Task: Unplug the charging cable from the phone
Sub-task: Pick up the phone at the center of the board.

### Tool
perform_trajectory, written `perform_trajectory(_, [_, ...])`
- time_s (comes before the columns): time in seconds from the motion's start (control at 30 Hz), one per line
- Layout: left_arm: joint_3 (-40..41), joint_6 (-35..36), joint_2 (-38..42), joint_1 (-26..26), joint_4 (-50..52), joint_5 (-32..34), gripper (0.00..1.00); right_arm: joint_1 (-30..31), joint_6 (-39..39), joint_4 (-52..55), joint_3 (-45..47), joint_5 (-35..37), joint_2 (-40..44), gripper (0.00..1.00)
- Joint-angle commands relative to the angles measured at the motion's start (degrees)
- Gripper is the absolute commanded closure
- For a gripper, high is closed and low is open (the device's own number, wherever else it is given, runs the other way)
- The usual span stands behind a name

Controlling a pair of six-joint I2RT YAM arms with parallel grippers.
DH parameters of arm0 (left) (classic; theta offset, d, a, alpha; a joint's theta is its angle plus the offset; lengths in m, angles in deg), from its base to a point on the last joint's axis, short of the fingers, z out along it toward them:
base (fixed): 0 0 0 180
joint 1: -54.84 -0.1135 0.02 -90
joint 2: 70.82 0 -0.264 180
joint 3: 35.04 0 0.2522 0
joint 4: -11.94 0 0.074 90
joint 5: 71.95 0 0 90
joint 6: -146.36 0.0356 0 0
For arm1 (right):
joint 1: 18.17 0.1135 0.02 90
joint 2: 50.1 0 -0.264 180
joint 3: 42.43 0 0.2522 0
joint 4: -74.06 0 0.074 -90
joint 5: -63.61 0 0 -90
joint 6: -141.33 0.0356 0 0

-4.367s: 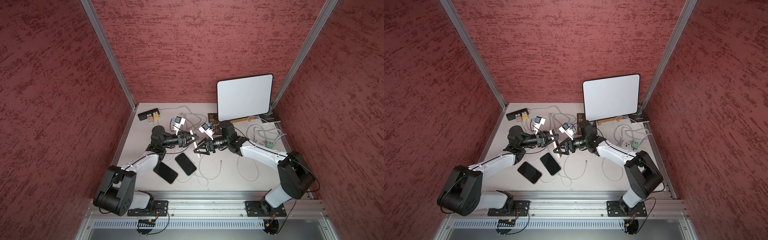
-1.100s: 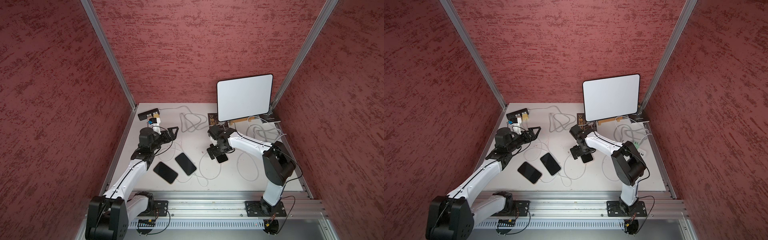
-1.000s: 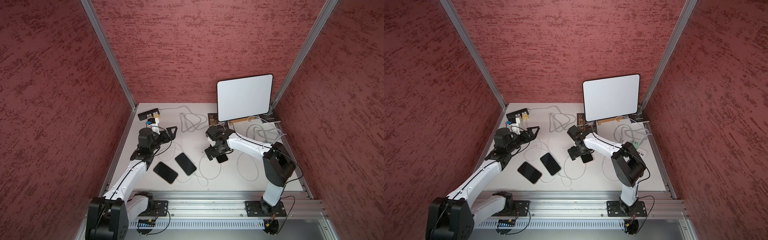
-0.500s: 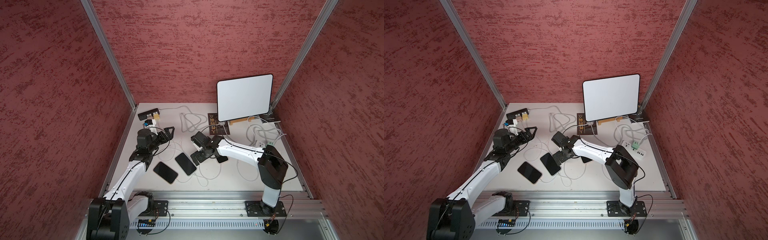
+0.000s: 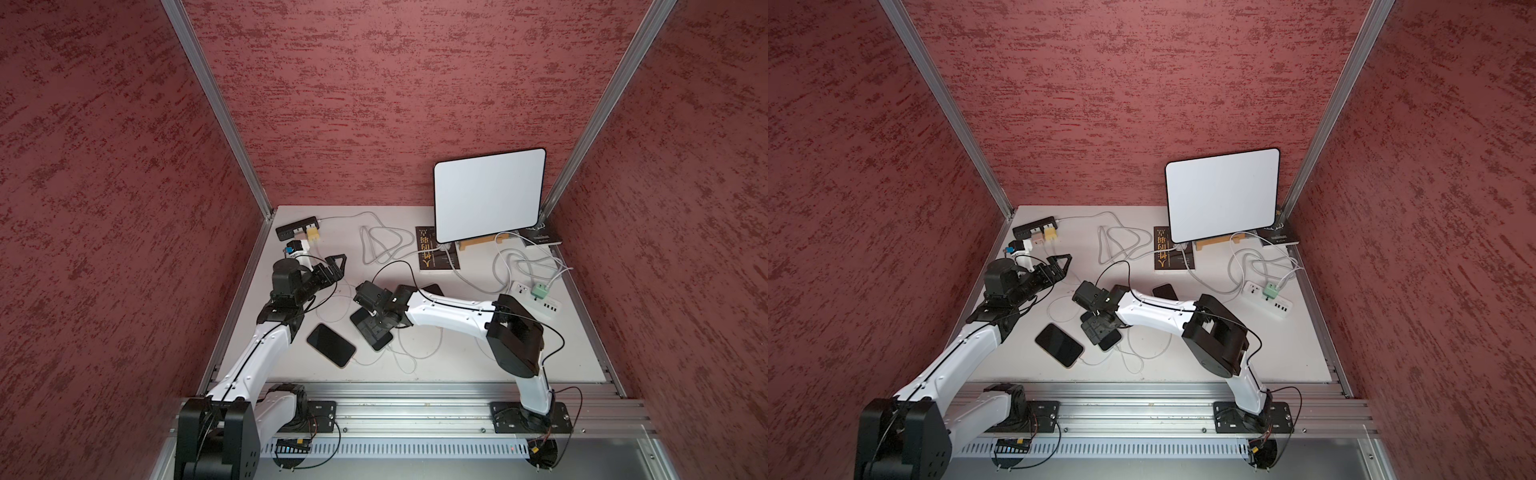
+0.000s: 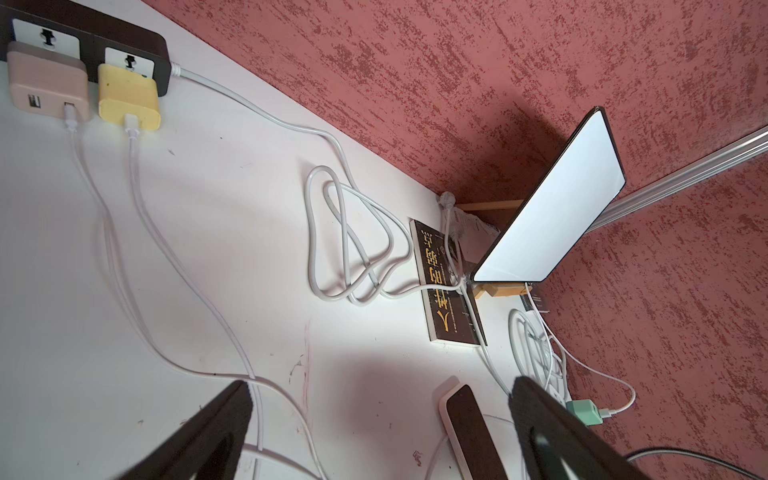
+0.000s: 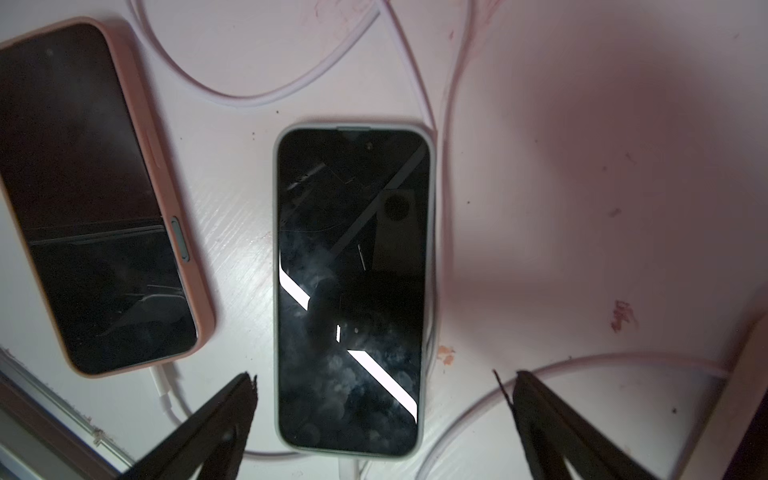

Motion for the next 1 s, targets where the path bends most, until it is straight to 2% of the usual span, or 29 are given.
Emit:
perform_trajectory(0.0, [0.73, -0.06, 0.43, -0.77, 0.59, 0.61, 0.00, 1.13, 1.31, 1.09, -1.71, 2.97, -1.61, 0.01])
perform_trajectory(0.33, [0.98, -0.13, 0.44, -1.27, 0.90, 0.34, 0.00, 2.98, 1.45, 1.67, -2.43, 3.62, -5.05, 0.02])
perform_trajectory(0.7, [1.42, -0.36, 0.35, -1.63, 0.94, 0.17, 0.00, 3.65, 1.23, 1.76, -2.76, 3.51, -6.69, 0.15])
perform_trajectory(0.97, [1.61, -0.57, 0.54, -1.89, 0.90, 0.17, 0.00, 3.66, 1.12, 1.79, -2.73, 3.13, -7.71, 0.14])
